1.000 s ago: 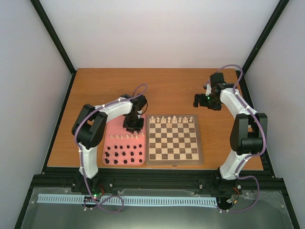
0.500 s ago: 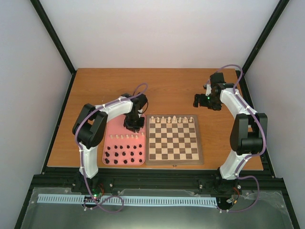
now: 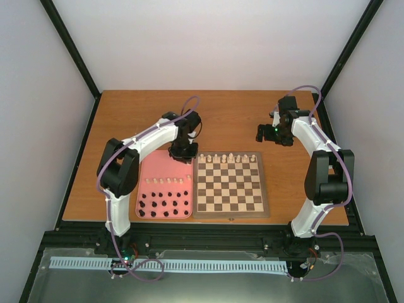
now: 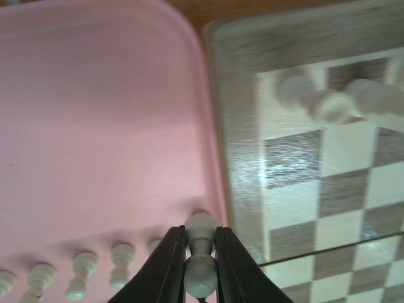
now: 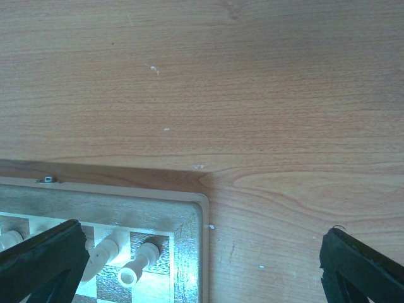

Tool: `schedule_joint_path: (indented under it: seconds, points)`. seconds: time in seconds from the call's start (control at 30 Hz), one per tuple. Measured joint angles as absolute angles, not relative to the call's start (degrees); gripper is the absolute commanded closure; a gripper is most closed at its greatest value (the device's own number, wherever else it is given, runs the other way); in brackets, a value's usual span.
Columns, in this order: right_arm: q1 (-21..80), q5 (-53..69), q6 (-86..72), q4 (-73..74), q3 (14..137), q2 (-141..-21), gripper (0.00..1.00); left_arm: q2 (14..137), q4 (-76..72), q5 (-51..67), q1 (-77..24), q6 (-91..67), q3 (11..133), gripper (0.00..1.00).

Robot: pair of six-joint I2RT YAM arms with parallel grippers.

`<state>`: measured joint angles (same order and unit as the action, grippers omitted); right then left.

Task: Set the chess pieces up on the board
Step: Pick up the chess piece from the storage box, then place the chess piece on the chessboard.

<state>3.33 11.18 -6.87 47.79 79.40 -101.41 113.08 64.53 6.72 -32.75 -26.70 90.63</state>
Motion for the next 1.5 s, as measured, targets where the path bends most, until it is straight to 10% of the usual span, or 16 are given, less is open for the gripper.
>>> schedule_joint_path:
  seconds: [1.5]
  points:
    - [3.3, 11.2, -6.9, 47.8, 79.4, -101.4, 0.00, 122.0, 65.4, 10.0, -38.0, -27.3, 100.1, 0.80]
